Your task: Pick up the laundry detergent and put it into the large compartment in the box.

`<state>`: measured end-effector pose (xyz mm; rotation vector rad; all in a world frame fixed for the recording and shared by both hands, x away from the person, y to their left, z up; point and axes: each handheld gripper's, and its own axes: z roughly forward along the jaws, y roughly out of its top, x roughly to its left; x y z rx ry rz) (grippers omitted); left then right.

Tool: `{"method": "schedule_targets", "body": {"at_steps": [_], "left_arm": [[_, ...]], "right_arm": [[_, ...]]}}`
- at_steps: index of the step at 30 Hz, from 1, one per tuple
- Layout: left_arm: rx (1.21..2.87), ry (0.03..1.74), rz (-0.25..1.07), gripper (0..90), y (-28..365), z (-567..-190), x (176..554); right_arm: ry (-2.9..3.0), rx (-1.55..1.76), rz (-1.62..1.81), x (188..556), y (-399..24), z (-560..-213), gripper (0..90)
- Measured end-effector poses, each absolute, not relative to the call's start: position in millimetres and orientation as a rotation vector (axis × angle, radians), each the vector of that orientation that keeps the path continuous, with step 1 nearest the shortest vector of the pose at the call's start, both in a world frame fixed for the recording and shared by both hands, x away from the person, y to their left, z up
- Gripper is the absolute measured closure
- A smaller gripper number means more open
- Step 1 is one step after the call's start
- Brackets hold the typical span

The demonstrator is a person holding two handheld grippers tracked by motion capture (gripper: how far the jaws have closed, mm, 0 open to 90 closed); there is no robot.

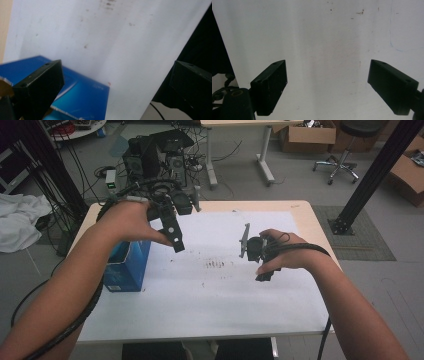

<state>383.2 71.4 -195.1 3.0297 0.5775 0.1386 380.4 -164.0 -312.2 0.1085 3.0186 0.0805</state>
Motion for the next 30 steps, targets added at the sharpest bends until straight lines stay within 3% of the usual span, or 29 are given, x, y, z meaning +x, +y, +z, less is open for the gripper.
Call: {"method": "schedule_targets", "body": {"at_steps": [16,30], "left_arm": [[3.095,0.108,0.032,0.1,43.3,-221.4,360.5],[3.082,0.08,0.044,0.1,38.1,-223.4,361.3]], "right_arm": [[3.02,0.107,0.058,384.8,-164.2,-308.7,16.1],[3.017,0.121,0.049,384.7,-167.6,-306.2,16.1]]}}
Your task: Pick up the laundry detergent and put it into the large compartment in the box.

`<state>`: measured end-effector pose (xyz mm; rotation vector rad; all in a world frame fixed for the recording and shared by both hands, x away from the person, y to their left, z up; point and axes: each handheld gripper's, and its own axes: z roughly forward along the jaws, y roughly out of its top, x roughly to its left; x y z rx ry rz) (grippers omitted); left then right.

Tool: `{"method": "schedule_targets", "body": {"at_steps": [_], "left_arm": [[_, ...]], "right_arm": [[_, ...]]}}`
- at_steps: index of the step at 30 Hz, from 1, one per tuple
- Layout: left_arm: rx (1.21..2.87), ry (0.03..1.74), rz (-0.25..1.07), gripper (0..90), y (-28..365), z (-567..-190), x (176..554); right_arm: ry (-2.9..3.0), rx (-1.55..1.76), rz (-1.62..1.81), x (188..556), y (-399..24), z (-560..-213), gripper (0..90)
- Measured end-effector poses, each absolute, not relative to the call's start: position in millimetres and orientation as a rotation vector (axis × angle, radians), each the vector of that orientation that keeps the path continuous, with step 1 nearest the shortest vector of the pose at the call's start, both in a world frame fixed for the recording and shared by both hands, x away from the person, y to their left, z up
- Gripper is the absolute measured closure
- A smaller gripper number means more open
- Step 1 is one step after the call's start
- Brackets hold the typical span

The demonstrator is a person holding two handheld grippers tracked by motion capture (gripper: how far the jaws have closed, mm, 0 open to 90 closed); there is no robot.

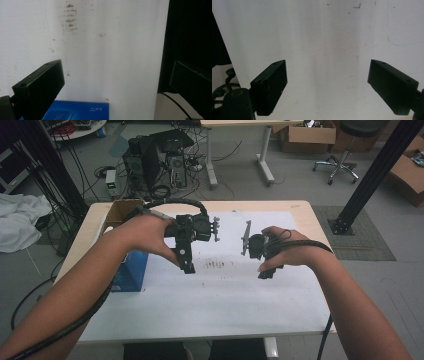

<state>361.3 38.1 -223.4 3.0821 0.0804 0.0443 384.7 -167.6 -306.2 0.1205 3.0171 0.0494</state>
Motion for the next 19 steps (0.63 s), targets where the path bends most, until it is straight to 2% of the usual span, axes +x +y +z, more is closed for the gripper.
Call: {"method": "schedule_targets", "body": {"at_steps": [19], "left_arm": [[3.072,0.076,0.031,0.1,41.1,-225.5,364.7]], "right_arm": [[3.009,0.12,0.061,385.4,-166.8,-306.6,16.1]]}}
